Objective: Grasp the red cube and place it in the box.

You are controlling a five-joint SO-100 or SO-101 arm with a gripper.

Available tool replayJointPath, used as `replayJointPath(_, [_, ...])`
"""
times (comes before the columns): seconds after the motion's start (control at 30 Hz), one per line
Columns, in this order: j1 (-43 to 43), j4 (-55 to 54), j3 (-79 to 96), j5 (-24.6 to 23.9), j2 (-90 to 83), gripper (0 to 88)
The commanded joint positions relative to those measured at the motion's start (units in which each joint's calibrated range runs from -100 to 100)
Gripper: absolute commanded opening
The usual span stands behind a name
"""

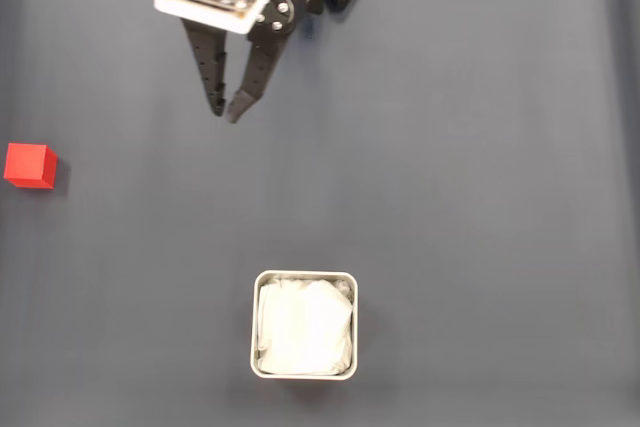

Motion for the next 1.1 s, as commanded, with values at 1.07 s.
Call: replayJointPath(1.07, [18.1,-3.8,-10.7,-1.5,16.3,0.2])
